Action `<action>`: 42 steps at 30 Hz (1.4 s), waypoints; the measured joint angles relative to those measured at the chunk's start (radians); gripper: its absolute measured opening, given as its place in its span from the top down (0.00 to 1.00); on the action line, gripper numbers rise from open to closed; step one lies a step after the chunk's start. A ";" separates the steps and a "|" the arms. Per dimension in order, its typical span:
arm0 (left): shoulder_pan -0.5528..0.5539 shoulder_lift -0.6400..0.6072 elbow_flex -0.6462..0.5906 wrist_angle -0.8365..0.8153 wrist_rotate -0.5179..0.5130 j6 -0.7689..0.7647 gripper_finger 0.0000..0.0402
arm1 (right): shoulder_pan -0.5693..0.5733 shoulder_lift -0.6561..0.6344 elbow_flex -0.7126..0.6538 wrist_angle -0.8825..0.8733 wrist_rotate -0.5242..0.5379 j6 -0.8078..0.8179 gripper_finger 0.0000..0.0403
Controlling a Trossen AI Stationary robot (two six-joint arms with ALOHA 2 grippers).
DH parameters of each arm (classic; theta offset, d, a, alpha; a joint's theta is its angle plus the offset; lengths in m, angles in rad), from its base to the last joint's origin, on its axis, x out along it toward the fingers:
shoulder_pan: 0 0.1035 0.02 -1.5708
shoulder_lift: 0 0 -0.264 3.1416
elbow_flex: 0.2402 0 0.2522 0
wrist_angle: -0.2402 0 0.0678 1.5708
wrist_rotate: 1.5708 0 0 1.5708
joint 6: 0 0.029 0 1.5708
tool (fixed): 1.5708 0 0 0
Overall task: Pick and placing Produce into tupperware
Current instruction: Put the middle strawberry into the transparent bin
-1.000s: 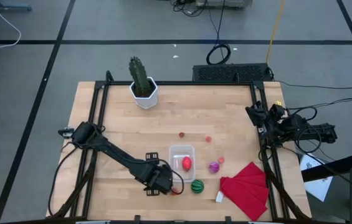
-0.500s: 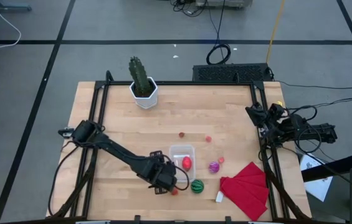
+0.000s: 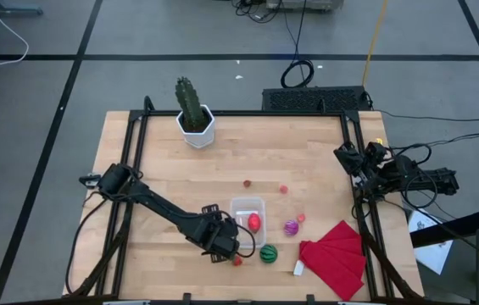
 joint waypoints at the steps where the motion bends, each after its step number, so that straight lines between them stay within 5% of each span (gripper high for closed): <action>1: 0.000 0.002 0.000 0.000 0.000 0.006 0.20 | 0.000 0.000 0.000 0.000 0.000 0.000 1.00; 14: 0.008 0.006 -0.071 0.149 0.043 -0.001 0.20 | 0.000 0.000 0.000 0.000 0.000 0.000 1.00; 42: 0.019 0.006 -0.083 0.152 0.141 -0.063 0.19 | 0.000 0.000 0.000 0.000 0.000 0.000 1.00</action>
